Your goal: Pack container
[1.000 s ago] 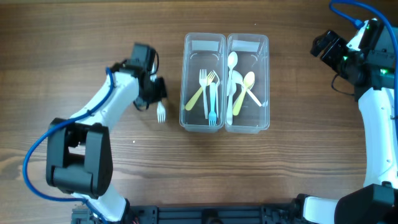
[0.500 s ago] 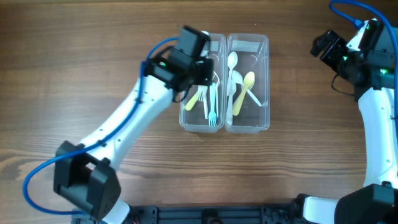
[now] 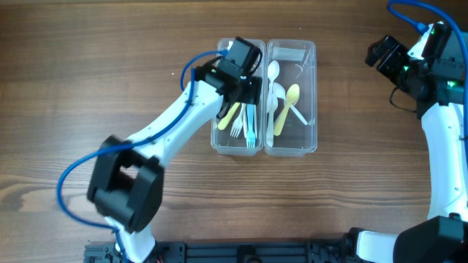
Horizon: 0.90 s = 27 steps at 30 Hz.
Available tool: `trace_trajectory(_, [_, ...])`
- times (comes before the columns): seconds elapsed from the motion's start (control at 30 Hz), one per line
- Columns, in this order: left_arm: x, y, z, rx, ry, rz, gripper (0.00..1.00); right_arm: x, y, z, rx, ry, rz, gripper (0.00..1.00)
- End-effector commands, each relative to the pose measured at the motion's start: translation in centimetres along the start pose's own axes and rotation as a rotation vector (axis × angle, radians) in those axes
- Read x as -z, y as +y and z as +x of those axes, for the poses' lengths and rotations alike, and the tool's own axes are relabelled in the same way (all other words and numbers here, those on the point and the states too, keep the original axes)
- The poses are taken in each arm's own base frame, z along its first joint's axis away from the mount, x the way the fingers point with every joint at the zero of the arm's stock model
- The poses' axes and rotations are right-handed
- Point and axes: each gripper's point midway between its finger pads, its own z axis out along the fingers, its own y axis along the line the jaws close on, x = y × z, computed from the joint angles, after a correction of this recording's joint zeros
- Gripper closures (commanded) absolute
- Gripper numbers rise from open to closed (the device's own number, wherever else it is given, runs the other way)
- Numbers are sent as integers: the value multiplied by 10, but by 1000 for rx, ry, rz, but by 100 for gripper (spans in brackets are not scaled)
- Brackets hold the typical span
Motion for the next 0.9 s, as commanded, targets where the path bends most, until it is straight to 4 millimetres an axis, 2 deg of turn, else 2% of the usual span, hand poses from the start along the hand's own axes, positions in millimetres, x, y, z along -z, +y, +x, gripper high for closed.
trace_trajectory(0.0, [87, -10, -57, 19, -225, 72, 19, -4, 0, 1, -15, 9, -1, 0])
trace_trajectory(0.07, [113, -5, -62, 30, -268, 78, 22, -4, 2, -3, -52, -8, -13, 0])
trace_trajectory(0.13, [135, 14, -62, 53, -290, 35, 28, -4, 9, -9, -135, -27, -46, 1])
trace_trajectory(0.17, [143, 28, -61, 69, -293, -8, 30, -3, 15, -6, -129, -6, -83, 23])
trace_trajectory(0.23, [151, 55, -57, 101, -286, -87, 31, -6, 25, 2, -123, 36, -131, 48])
trace_trajectory(0.3, [152, 86, -49, 142, -248, -155, 31, -19, 30, 20, -104, 101, -128, 50])
trace_trajectory(0.37, [150, 110, -41, 187, -207, -197, 34, -37, 32, 38, -89, 170, -114, 61])
trace_trajectory(0.43, [148, 128, -34, 217, -173, -231, 35, -57, 32, 59, -84, 241, -96, 96])
trace_trajectory(0.57, [147, 158, -20, 270, -111, -282, 36, -96, 36, 101, -75, 382, -86, 96])
trace_trajectory(0.67, [147, 170, -12, 293, -81, -305, 36, -118, 40, 129, -61, 459, -89, 96])
trace_trajectory(0.7, [148, 172, -11, 298, -76, -309, 37, -122, 43, 136, -58, 479, -97, 96])
trace_trajectory(0.8, [147, 174, -8, 300, -63, -314, 36, -128, 72, 165, 16, 566, -222, 96])
trace_trajectory(0.87, [146, 174, -7, 300, -57, -315, 36, -127, 80, 173, 58, 576, -236, 96])
